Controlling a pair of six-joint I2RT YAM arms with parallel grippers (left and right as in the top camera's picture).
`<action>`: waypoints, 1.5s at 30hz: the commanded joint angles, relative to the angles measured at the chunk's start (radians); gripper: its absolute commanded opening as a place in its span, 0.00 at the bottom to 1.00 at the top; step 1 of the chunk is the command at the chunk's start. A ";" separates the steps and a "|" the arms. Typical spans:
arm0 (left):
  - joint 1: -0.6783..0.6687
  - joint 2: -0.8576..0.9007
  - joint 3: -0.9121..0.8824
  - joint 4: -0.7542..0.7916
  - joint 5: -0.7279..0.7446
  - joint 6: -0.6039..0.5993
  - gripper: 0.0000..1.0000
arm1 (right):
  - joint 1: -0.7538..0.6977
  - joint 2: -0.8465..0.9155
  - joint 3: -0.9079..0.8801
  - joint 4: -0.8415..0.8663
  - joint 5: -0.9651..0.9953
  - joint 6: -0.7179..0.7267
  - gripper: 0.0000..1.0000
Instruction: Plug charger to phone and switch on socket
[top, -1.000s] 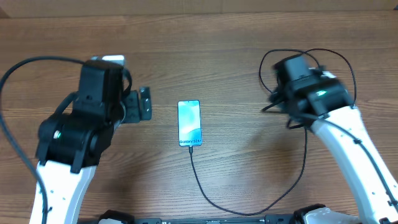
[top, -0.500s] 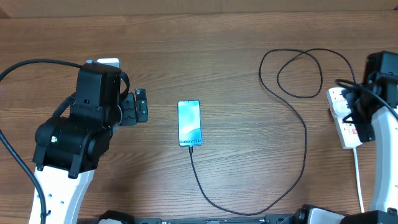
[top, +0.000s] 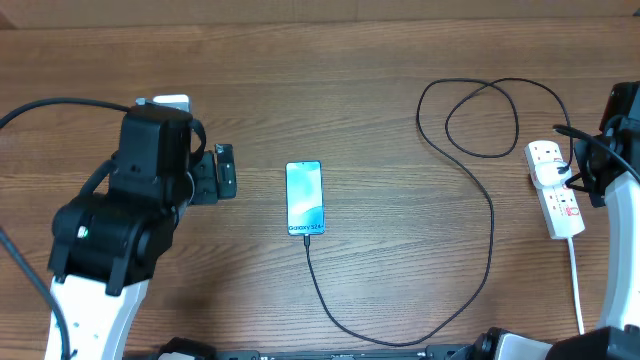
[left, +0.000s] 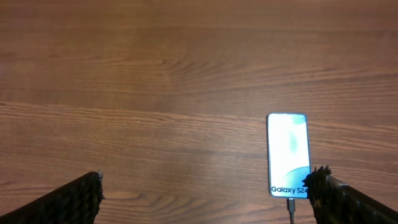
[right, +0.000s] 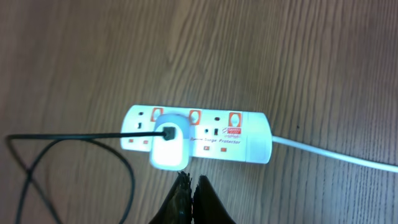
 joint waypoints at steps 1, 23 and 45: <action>0.005 -0.079 0.003 0.001 -0.017 -0.010 1.00 | -0.004 0.056 -0.016 0.014 0.069 -0.005 0.04; 0.210 -0.462 0.003 0.000 -0.017 -0.010 1.00 | -0.118 0.359 -0.016 0.160 -0.045 -0.215 0.04; 0.210 -0.559 0.003 -0.278 -0.017 -0.010 1.00 | -0.117 0.441 -0.018 0.243 -0.145 -0.271 0.04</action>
